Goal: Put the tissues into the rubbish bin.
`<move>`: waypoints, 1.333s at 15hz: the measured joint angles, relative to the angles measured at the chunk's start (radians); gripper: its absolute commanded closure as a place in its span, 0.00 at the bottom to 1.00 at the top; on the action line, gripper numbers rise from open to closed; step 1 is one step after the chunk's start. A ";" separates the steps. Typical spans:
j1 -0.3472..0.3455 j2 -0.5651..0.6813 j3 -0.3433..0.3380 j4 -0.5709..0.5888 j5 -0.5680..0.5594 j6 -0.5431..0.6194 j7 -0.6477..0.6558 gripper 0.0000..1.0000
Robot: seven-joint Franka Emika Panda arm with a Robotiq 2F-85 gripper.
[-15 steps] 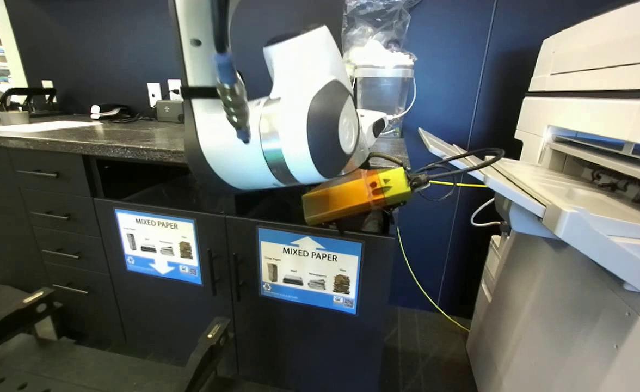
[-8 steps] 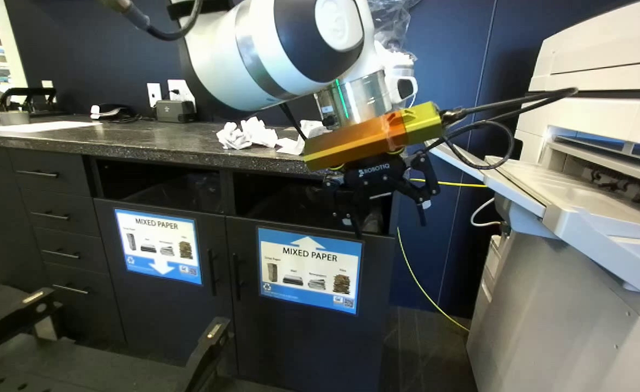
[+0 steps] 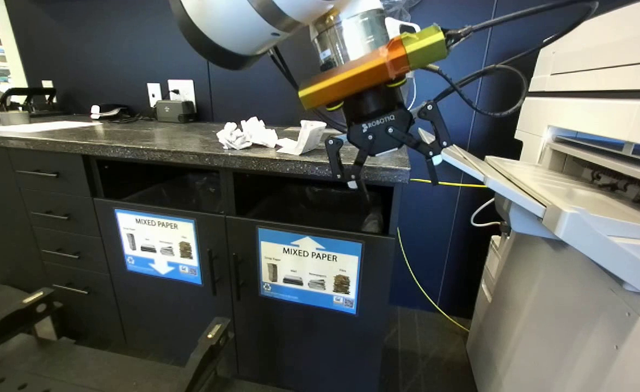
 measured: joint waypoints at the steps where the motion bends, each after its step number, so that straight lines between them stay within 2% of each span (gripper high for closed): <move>1: 0.074 0.001 -0.069 0.000 0.001 -0.020 0.000 0.00; 4: 0.293 0.002 -0.258 0.002 0.026 -0.097 -0.021 0.00; 6: 0.441 0.003 -0.369 0.006 0.080 -0.166 -0.080 0.00; 9: 0.657 0.033 -0.521 0.019 0.220 -0.291 -0.195 0.00; 12: 0.856 0.130 -0.665 0.029 0.366 -0.455 -0.283 0.00; 16: 1.011 0.342 -0.791 0.037 0.448 -0.739 -0.308 0.00; 20: 1.103 0.558 -0.912 0.044 0.445 -1.016 -0.309 0.00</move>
